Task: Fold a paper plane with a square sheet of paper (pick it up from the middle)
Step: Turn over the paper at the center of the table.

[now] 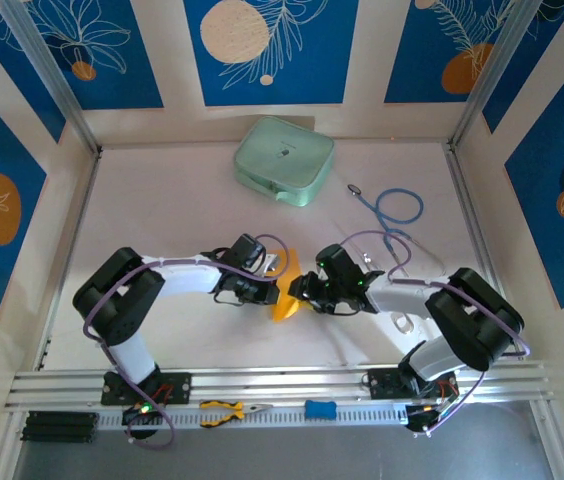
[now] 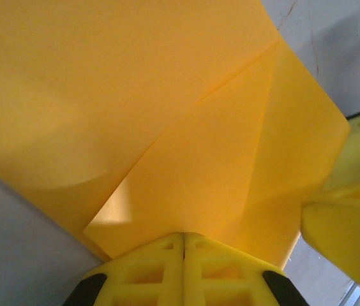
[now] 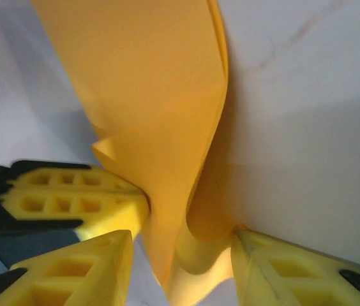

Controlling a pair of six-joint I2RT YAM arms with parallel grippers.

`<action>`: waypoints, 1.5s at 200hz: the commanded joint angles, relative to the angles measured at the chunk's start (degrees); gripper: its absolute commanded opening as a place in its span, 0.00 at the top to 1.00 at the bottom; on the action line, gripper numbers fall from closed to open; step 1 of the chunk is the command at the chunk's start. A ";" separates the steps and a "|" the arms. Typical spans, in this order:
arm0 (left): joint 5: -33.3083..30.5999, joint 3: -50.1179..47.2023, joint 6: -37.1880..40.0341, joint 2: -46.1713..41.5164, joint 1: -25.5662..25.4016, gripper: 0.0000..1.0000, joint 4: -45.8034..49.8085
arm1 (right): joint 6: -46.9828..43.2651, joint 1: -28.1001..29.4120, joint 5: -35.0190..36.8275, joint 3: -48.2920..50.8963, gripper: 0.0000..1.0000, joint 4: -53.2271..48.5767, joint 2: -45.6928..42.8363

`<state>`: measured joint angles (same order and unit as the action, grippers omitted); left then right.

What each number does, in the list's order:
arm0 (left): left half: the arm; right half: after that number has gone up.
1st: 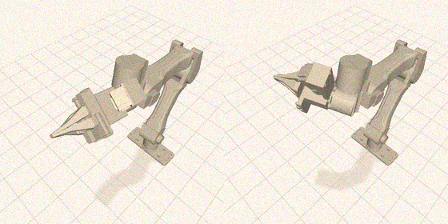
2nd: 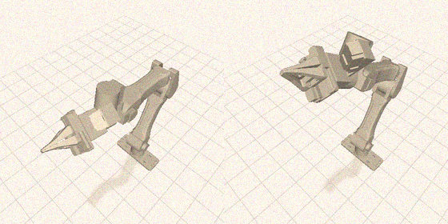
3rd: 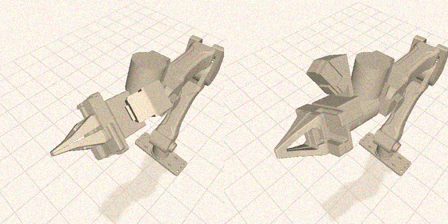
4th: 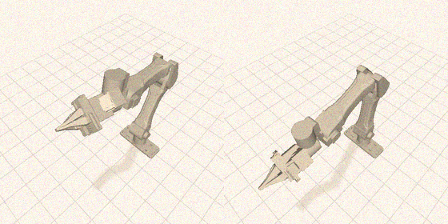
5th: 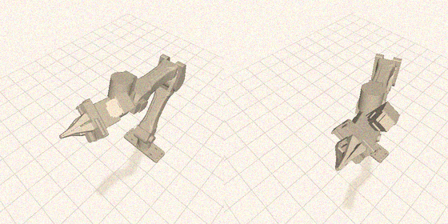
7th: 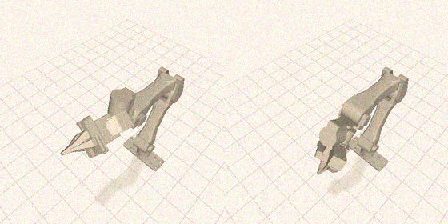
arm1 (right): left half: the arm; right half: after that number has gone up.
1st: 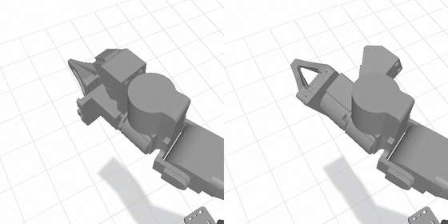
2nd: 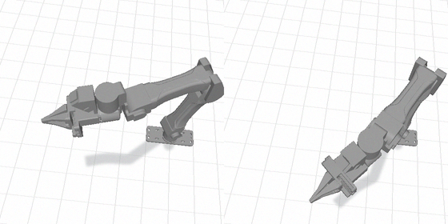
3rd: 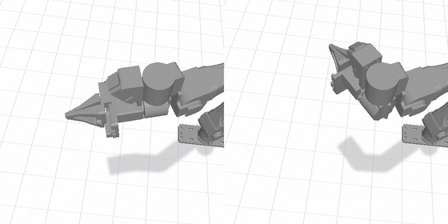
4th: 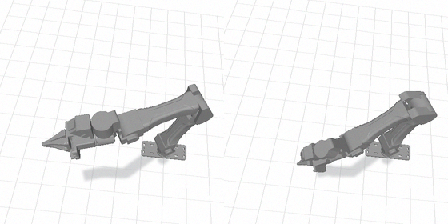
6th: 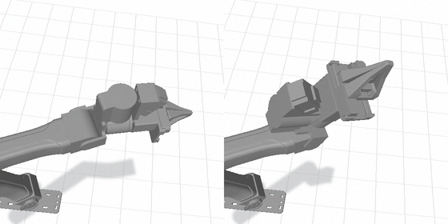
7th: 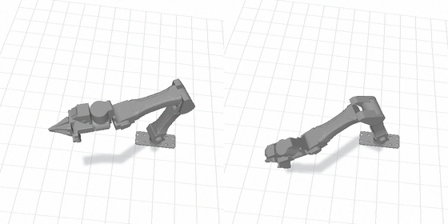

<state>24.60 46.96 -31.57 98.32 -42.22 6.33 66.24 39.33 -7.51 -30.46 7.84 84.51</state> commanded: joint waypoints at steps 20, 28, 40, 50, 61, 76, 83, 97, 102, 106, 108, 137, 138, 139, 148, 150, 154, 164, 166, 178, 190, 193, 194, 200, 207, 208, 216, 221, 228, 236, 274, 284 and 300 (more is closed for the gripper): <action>-0.30 -1.61 -0.24 0.03 0.31 0.98 1.41 | -3.51 -2.23 -4.30 -3.49 0.54 1.95 3.15; -0.31 -1.60 -0.24 0.03 0.37 0.98 1.48 | -3.78 -2.69 -4.73 -3.65 0.53 2.39 3.54; -0.27 -1.61 -0.24 -0.06 0.31 0.98 1.53 | -4.01 -3.37 -5.31 -3.81 0.54 2.79 3.74; -0.31 -1.71 -0.11 -0.25 0.33 0.98 1.58 | -4.33 -3.79 -5.41 -3.90 0.54 2.88 3.73; -0.29 -1.79 -0.13 -0.34 0.38 0.98 1.58 | -4.77 -4.36 -5.96 -3.99 0.54 3.06 4.07; -0.31 -1.70 -0.24 -0.44 0.35 0.98 1.58 | -4.98 -5.11 -7.03 -4.15 0.54 3.11 5.06; -0.23 -1.70 -0.22 -0.50 0.33 0.98 1.55 | -4.90 -5.31 -7.03 -4.09 0.54 2.98 5.44; -0.21 -1.83 -0.27 -0.67 0.36 0.98 1.49 | -4.63 -5.49 -6.73 -3.73 0.54 3.06 5.97; -0.17 -1.81 -0.32 -0.79 0.38 0.98 1.49 | -4.50 -5.44 -6.58 -3.53 0.54 3.27 6.10; -0.17 -1.79 -0.25 -0.82 0.31 0.98 1.40 | -4.45 -5.55 -6.57 -3.41 0.54 3.52 6.26; -0.17 -1.78 -0.25 -0.84 0.36 0.98 1.40 | -4.45 -5.57 -6.56 -3.32 0.54 3.64 6.34; -0.02 -1.96 -0.59 -0.92 0.37 0.98 0.97 | -4.36 -6.00 -8.04 -2.51 0.59 7.18 8.20; -0.01 -1.96 -0.59 -0.93 0.33 0.98 0.97 | -4.36 -6.01 -8.09 -2.42 0.60 7.32 8.25; -0.04 -1.96 -0.59 -0.89 0.36 0.98 0.97 | -4.32 -6.02 -8.16 -2.41 0.60 7.48 8.32; 0.02 -1.99 -0.59 -0.88 0.34 0.98 0.84 | -4.16 -6.16 -8.46 -2.00 0.62 8.65 8.88; 0.06 -1.97 -0.60 -0.86 0.31 0.98 0.87 | -4.18 -6.19 -8.55 -1.92 0.62 8.85 9.02; 0.07 -2.00 -0.60 -0.94 0.31 0.98 0.88 | -4.18 -6.26 -8.77 -1.87 0.63 9.30 9.28; 0.10 -2.00 -0.68 -1.04 0.38 0.98 0.80 | -4.19 -6.44 -9.48 -1.67 0.64 10.25 9.89; 0.14 -1.97 -0.77 -1.07 0.38 0.98 0.75 | -4.19 -6.45 -9.64 -1.63 0.65 10.37 9.95; 0.25 -2.13 -0.95 -1.12 0.34 0.98 0.47 | -4.18 -6.59 -9.98 -1.49 0.67 10.87 10.46; 0.27 -2.18 -1.20 -1.20 0.44 0.98 0.28 | -4.24 -6.79 -10.21 -1.19 0.69 11.57 10.80; 0.27 -2.16 -1.19 -1.25 0.41 0.98 0.28 | -4.27 -6.79 -10.31 -1.06 0.70 11.74 10.89; 0.27 -2.15 -1.20 -1.23 0.40 0.98 0.27 | -4.27 -6.84 -10.32 -1.08 0.70 11.84 10.87; 0.29 -2.17 -1.23 -1.36 0.46 0.97 0.26 | -4.36 -6.96 -10.57 -1.00 0.70 12.18 11.00; 0.35 -2.19 -1.29 -1.43 0.41 0.97 0.26 | -4.44 -7.02 -10.90 -0.90 0.71 12.61 11.20; 0.40 -2.20 -1.25 -1.45 0.39 0.97 0.26 | -4.45 -7.05 -10.92 -0.91 0.72 12.67 11.25; 0.43 -2.18 -1.36 -1.69 0.46 0.97 0.26 | -4.69 -7.16 -11.37 -0.91 0.74 13.07 11.46; 0.43 -2.25 -1.40 -1.84 0.45 0.97 0.26 | -4.80 -7.25 -11.63 -0.96 0.75 13.23 11.69; 0.44 -2.22 -1.55 -2.12 0.39 0.97 0.26 | -4.97 -7.34 -12.10 -1.03 0.78 13.54 11.99; 0.44 -2.29 -1.66 -2.41 0.47 0.96 0.26 | -5.09 -7.47 -12.59 -1.10 0.80 13.85 12.34; -0.22 -4.74 -4.07 -8.54 0.63 0.87 -3.08 | -5.67 -7.69 -13.31 -1.25 0.90 14.18 11.91; -1.05 -4.70 -3.95 -10.79 0.70 0.85 -2.31 | -5.86 -7.78 -13.41 -1.20 0.92 14.00 11.11; -3.22 -4.51 -3.67 -14.41 0.94 0.77 -0.09 | -6.44 -7.87 -13.05 -1.24 0.93 12.50 8.95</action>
<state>23.94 42.48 -34.70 89.69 -42.15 5.23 61.47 31.68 -19.40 -31.97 21.39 96.07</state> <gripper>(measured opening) 0.178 0.078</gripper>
